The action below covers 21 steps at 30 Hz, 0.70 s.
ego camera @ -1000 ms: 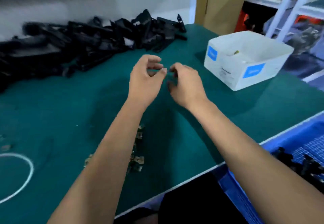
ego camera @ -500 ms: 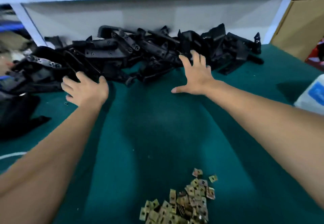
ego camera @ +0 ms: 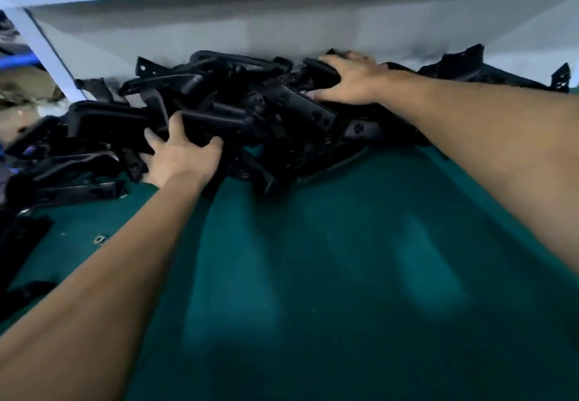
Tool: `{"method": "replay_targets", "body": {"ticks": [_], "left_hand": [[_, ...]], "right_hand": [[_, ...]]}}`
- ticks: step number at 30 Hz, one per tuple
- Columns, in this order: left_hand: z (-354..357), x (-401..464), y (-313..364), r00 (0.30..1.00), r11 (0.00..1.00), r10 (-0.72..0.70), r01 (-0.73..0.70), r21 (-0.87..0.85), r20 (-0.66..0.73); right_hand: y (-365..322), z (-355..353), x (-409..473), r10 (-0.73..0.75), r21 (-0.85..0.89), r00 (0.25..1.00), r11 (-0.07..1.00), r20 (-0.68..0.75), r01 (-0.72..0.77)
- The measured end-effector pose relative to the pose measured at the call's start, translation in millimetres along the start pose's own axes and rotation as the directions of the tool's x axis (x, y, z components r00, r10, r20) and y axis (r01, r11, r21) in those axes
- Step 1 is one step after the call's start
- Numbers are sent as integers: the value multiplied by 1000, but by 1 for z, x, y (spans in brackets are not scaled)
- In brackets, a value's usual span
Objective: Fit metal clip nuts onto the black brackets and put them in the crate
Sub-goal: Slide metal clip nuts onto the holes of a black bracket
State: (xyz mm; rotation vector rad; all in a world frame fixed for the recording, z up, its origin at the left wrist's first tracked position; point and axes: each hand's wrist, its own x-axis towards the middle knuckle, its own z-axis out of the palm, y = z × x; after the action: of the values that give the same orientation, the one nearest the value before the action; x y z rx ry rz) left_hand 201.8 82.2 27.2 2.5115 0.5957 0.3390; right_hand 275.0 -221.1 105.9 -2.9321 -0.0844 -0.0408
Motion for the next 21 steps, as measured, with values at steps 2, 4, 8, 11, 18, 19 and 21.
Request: {"method": "replay_targets", "body": {"ticks": [2,4,8,11,18,19,21], "left_hand": [[7,-5,11,1000,999,18,-18,-30,-7],[11,-12,17,1000,999,27,-27,-45,1],[10,-27,25,995,995,80,-76,-70,61],[11,-45,39,980,981,155,-138,-136,123],[26,-113,73,900,961,277,-248,-126,336],[23,-116,75,893,959,272,-221,-176,358],[20,-127,74,882,940,285,-181,-288,375]], "right_hand": [[5,-4,5,-35,48,999,998,-15,36],[11,-7,-1,-39,91,999,995,0,39],[31,-12,-28,6,97,1000,995,22,-8],[45,-12,-55,48,85,999,995,6,-48],[58,-8,-120,59,193,964,981,-259,-9],[54,-8,-128,56,252,950,967,-308,24],[42,-8,-147,42,312,926,947,-376,83]]}}
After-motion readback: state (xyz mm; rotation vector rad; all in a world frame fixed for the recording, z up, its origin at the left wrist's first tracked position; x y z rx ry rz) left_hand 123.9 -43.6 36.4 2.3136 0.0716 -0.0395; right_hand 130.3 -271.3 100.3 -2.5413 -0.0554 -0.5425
